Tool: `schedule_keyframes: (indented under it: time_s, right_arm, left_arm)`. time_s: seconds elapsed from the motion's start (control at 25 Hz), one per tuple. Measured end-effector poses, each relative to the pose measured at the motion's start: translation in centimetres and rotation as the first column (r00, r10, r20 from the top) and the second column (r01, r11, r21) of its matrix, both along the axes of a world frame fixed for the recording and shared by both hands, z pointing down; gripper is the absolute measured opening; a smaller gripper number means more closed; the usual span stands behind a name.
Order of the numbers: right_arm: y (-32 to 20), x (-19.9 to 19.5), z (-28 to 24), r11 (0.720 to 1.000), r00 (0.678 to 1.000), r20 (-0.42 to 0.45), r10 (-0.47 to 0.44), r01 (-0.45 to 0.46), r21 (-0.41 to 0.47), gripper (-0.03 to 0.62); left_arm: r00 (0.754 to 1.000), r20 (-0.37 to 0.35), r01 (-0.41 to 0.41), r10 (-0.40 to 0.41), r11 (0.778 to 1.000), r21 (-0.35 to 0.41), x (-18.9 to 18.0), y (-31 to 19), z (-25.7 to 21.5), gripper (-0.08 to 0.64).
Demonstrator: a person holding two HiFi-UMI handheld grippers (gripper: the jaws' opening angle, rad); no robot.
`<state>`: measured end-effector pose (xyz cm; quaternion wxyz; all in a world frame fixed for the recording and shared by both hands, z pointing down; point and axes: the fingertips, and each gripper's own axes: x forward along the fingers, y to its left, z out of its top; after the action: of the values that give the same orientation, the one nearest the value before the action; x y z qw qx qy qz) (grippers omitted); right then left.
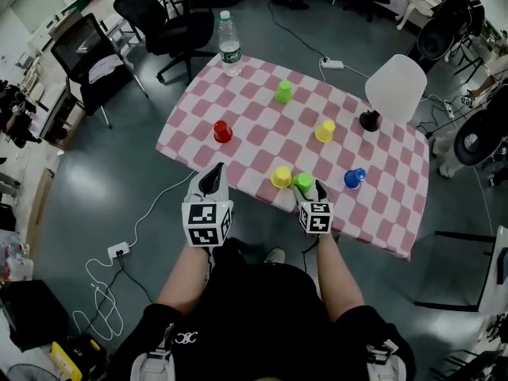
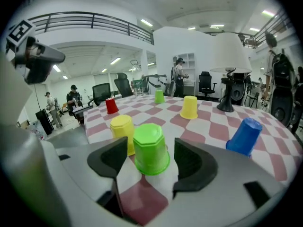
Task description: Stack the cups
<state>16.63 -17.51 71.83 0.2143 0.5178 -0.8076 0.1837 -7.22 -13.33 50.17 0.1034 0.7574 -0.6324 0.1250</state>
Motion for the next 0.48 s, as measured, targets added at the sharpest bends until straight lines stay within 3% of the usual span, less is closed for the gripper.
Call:
schedule_keyframes:
  time_s: [0.24,0.48]
  right_arm:
    - [-0.6,1.0,-7.7,0.98,0.998,0.053,0.034,-0.044,0.195,0.295]
    - [-1.7,5.1,-16.8,0.898,0.98,0.037,0.197,-0.195,0.395,0.291]
  left_arm:
    - [1.0,-0.022,-0.022,0.023,0.999,0.023,1.6,-0.6,-0.7,0.015]
    - [0.994,-0.031,-0.101,0.102,0.993,0.055,5.5,-1.2,-1.7,0.015]
